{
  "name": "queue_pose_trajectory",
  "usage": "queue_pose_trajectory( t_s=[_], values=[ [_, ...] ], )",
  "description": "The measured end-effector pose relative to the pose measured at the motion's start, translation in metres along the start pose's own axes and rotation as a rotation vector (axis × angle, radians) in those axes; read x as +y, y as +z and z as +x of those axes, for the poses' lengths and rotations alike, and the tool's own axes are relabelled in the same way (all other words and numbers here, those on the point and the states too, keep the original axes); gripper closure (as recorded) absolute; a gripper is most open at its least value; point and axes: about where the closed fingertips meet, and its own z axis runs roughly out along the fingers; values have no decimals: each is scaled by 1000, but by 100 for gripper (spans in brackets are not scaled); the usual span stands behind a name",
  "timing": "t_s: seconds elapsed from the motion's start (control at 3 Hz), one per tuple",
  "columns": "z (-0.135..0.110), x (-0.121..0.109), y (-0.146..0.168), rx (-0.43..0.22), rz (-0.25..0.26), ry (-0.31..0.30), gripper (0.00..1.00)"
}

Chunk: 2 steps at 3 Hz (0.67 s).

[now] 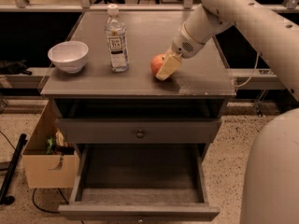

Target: Place apple into middle drawer

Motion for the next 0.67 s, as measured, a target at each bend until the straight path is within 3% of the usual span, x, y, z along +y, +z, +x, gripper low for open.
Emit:
queue_pose_trajectory(
  t_s=[0.67],
  values=[
    [-9, 12, -21, -23, 29, -27, 100]
  ],
)
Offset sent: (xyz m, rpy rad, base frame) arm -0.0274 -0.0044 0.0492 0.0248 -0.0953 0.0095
